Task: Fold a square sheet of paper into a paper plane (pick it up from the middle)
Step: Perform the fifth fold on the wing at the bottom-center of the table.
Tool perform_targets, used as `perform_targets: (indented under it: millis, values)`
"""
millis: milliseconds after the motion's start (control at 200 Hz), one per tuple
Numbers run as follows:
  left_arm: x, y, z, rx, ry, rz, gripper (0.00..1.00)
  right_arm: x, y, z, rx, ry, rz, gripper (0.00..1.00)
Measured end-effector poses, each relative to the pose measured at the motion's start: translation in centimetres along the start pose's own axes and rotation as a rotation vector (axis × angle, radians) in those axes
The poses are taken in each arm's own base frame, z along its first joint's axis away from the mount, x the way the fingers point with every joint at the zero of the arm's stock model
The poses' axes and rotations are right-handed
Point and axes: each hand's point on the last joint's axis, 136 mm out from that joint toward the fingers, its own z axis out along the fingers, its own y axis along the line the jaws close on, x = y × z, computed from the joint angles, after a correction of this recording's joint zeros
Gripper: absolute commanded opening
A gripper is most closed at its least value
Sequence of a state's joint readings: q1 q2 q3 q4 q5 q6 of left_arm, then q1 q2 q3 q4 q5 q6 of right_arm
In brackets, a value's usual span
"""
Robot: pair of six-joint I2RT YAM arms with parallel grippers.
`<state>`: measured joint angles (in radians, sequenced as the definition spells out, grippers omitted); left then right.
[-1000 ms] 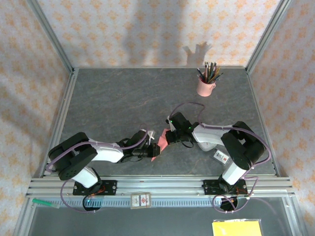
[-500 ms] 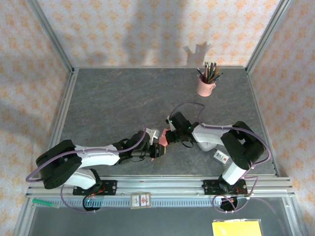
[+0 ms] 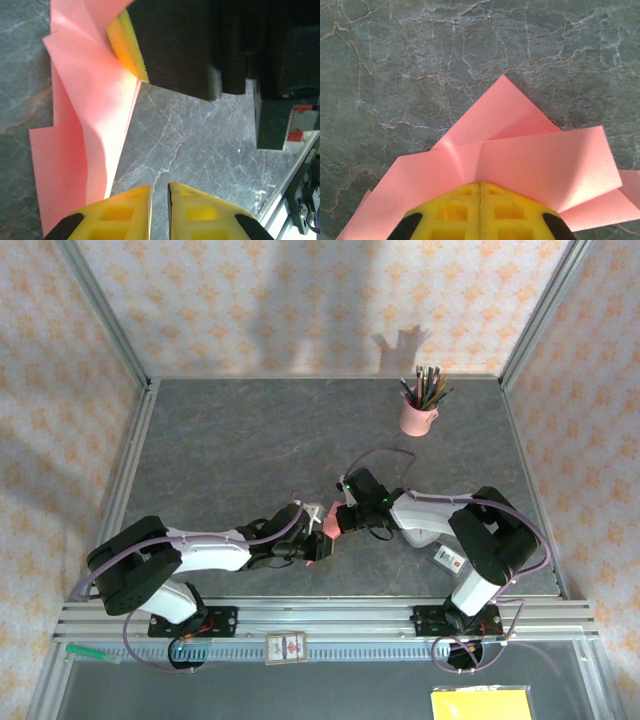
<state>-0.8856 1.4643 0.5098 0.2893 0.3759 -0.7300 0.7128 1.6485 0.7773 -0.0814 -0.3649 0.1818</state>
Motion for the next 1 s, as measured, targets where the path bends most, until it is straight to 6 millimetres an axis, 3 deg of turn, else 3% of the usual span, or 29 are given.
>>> perform_targets:
  millis: [591,996]
  values:
    - [0.7,2.3,0.6,-0.043,0.023,-0.030,0.18,0.0,0.0,0.0,0.000,0.000,0.000,0.02]
    - [1.2,2.8,0.6,-0.033,0.013,-0.036,0.17,-0.1,0.0,0.0,0.001,0.000,0.000,0.02]
